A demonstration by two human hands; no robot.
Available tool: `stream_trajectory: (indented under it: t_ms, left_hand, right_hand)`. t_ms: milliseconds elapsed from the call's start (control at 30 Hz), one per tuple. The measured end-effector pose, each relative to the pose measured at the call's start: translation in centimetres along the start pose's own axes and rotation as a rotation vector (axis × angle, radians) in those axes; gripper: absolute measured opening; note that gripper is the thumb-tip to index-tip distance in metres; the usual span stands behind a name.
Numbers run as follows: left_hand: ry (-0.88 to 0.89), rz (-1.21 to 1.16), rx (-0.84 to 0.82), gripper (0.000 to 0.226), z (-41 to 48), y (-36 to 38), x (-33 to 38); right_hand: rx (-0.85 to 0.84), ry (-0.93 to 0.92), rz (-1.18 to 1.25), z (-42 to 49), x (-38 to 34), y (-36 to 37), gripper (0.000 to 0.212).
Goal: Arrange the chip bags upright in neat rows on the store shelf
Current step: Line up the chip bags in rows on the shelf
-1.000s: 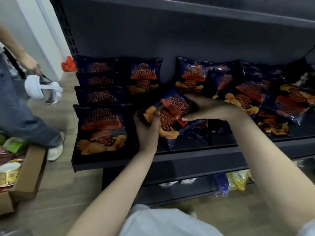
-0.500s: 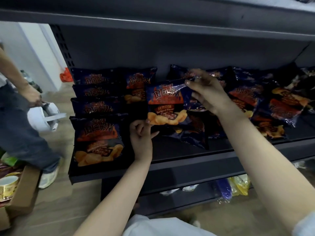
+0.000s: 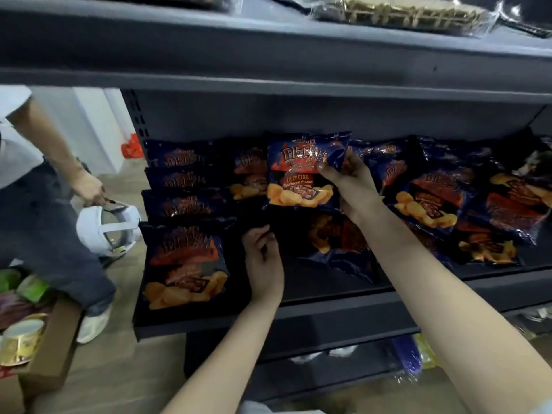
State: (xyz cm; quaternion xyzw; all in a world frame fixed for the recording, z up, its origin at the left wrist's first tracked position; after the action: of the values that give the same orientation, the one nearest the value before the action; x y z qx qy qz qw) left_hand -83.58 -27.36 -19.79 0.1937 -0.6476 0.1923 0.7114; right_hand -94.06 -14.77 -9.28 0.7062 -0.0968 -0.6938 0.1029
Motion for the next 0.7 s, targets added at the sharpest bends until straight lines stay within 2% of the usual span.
stream_trajectory:
  t_ms: [100,367,533,600,700]
  left_hand:
    - [0.017,0.055,-0.044,0.026,0.0,0.1,-0.1]
    - [0.043,0.173,-0.135,0.024,-0.1,0.2,-0.1]
    - [0.014,0.208,-0.166,0.024,-0.1,0.1,0.2]
    - [0.018,0.214,-0.165,0.027,-0.3,0.0,0.5]
    - [0.015,0.225,-0.162,0.028,-0.4,-0.2,0.7]
  right_hand:
    - [0.023,-0.008,-0.056,0.9,0.8,1.8,0.034]
    - [0.032,-0.037,-0.411,1.3,6.4,6.0,0.04]
    - [0.063,-0.003,-0.409,1.2,8.3,6.0,0.053]
    - [0.064,-0.049,-0.4,0.8,7.6,6.0,0.062]
    - [0.069,-0.165,-0.307,0.3,5.4,5.7,0.064]
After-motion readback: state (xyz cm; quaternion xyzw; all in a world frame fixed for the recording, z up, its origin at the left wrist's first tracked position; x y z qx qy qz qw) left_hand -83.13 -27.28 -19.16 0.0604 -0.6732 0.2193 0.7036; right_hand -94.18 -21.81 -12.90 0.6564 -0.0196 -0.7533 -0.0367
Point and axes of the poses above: each hand's wrist, its own z-axis towards the middle knuckle, its own y-axis out of the palm, x = y × z, the point moved 1 cm from there along z, towards the middle knuckle, and after that the axes turned 12 degrees about z, right-handed, at the moved point
